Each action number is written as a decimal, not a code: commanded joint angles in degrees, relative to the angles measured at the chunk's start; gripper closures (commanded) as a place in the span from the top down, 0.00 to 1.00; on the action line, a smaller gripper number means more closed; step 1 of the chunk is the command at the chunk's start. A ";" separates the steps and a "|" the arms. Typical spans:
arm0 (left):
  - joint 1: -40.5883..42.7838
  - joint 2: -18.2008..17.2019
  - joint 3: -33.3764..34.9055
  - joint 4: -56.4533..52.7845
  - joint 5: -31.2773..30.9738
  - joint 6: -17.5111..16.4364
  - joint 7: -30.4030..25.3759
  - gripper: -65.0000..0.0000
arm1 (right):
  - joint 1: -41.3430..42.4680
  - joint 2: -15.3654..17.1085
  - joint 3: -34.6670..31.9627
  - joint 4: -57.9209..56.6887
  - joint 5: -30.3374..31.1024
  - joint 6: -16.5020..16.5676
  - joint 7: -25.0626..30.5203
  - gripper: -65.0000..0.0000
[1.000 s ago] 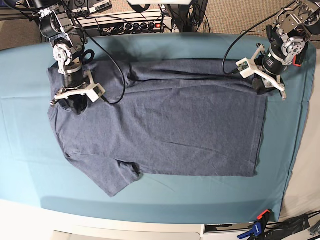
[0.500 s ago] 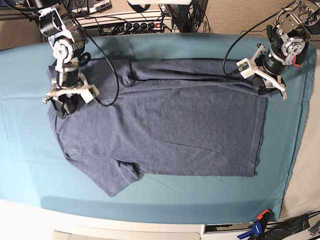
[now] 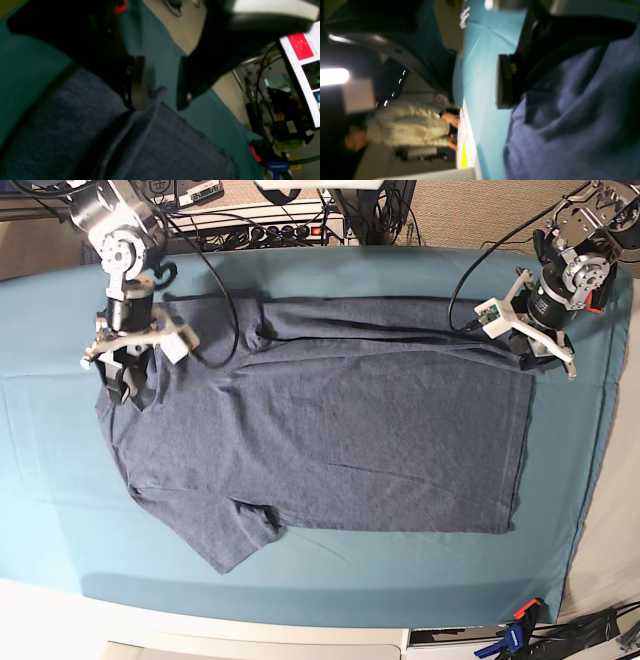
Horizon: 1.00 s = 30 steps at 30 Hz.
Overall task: Fold the T-shirt properly
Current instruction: 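Lift the right gripper off the shirt and move it toward the collar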
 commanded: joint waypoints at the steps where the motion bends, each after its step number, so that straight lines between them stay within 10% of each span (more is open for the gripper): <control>1: -0.39 -1.16 -0.33 0.70 0.57 0.92 -0.35 0.33 | -1.29 1.88 0.48 2.08 -0.83 0.07 0.33 0.35; 8: -0.39 -1.16 -0.33 0.70 0.55 0.90 -0.33 0.33 | -15.50 9.64 0.50 9.57 0.81 11.08 -0.74 0.35; 13: -0.39 -1.14 -0.33 0.70 0.55 0.90 -0.37 0.33 | -21.81 10.49 0.50 10.54 7.10 26.01 -0.70 0.35; 30: -0.42 -0.98 -0.33 0.70 0.57 0.92 -0.57 0.33 | -21.84 6.54 0.48 10.49 2.16 14.12 -1.62 0.35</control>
